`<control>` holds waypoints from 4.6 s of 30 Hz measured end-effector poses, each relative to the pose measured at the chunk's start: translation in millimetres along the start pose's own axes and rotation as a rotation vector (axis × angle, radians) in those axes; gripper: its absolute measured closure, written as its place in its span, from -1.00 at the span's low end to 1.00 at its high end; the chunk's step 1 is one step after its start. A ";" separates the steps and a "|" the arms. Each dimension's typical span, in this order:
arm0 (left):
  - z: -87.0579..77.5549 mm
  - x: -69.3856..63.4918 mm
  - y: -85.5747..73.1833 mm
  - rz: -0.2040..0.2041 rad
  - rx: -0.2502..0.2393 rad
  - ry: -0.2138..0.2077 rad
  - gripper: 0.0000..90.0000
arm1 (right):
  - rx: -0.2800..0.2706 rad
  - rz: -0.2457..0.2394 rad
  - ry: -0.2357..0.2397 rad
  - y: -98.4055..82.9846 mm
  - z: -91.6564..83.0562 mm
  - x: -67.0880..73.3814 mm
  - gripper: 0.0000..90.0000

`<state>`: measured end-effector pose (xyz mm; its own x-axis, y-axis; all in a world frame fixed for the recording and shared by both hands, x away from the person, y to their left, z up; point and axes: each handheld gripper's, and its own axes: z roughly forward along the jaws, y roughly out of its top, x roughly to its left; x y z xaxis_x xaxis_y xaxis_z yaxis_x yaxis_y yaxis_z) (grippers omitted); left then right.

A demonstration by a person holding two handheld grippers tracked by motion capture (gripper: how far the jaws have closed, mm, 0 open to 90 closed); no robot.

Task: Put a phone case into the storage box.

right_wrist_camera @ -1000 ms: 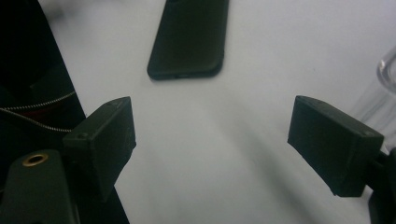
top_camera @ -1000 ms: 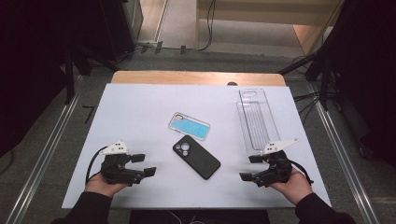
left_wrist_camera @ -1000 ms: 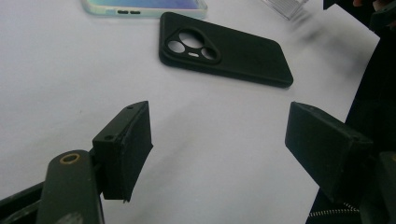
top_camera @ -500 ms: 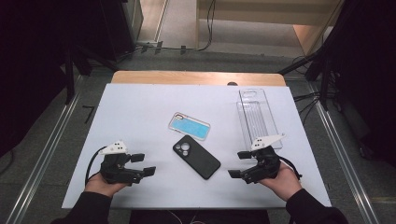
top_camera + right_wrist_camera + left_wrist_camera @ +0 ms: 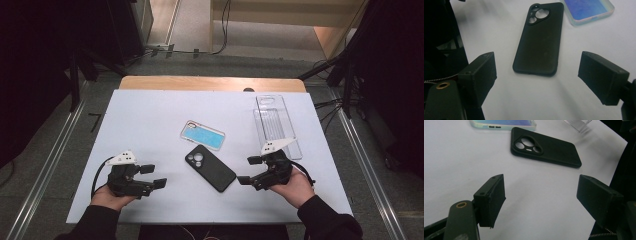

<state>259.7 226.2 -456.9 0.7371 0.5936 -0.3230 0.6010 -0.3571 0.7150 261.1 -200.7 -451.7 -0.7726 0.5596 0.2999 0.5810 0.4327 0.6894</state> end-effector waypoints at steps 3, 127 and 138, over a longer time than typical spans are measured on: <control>0.0 0.1 0.0 0.000 -0.002 0.000 -0.48 | -0.001 -0.009 -0.003 5.5 1.6 -1.3 -0.71; -0.2 1.1 -1.1 -0.007 -0.003 -0.017 -0.48 | 0.125 -0.141 -0.066 103.4 139.4 -87.7 -0.91; 0.0 0.9 -1.2 -0.006 -0.003 -0.019 -0.48 | 0.159 -0.163 -0.088 97.1 145.2 -88.8 -0.86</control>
<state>259.6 227.2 -458.0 0.7390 0.5820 -0.3393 0.6048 -0.3513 0.7147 423.3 -105.7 -507.1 -0.8382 0.5297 0.1294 0.4886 0.6242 0.6097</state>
